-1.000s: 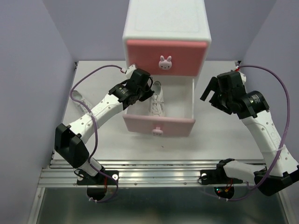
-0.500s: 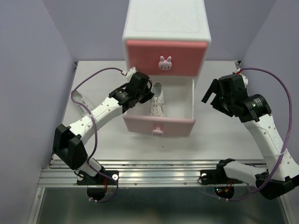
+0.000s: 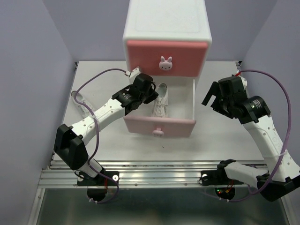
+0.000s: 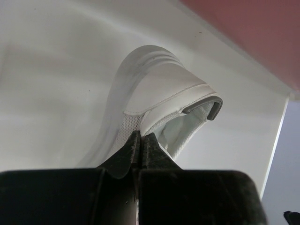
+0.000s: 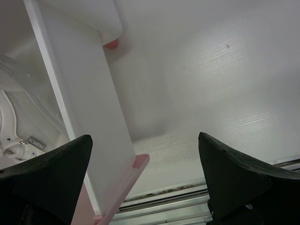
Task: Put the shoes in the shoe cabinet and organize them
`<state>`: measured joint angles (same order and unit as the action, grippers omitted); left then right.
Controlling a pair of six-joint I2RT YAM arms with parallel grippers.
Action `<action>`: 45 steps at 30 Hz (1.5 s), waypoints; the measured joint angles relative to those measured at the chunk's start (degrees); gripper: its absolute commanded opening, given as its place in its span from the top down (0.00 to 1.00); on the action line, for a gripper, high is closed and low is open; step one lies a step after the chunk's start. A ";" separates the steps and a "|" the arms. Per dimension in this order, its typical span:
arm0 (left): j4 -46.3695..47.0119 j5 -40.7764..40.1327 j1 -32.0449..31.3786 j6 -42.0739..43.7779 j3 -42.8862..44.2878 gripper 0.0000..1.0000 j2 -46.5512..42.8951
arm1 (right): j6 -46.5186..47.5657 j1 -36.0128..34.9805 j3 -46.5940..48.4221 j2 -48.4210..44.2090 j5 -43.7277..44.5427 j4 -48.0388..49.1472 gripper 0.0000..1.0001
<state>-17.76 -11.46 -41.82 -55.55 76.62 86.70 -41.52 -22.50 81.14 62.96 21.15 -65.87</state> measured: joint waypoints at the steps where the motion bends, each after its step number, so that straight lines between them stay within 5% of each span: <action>1: -0.02 -0.26 -0.09 -0.98 0.00 1.00 0.00 | 0.00 0.00 -0.11 0.00 0.00 0.07 0.00; 24: 2.19 -3.45 -4.35 -4.94 1.44 1.00 2.49 | 0.17 0.00 -2.16 -1.46 0.04 0.59 0.00; 25: 2.32 -3.41 -4.42 -4.59 1.44 0.96 2.84 | 0.17 0.00 -2.23 -1.55 0.04 0.57 0.00; 27: 2.64 -3.34 -4.42 -3.91 1.55 0.56 3.48 | 0.15 0.00 -2.23 -1.62 0.04 0.59 0.00; 30: 2.21 -3.02 -4.39 -3.02 3.04 0.32 5.01 | 0.15 0.00 -2.23 -1.70 0.04 0.59 0.00; 45: -7.50 -5.66 -4.59 -0.33 13.88 0.11 2.82 | -0.28 0.00 -3.65 -3.26 0.33 2.12 0.00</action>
<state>-25.26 -17.12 -46.41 -55.88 90.50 89.52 -41.80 -22.50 77.49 59.70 21.47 -63.75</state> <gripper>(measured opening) 0.866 0.998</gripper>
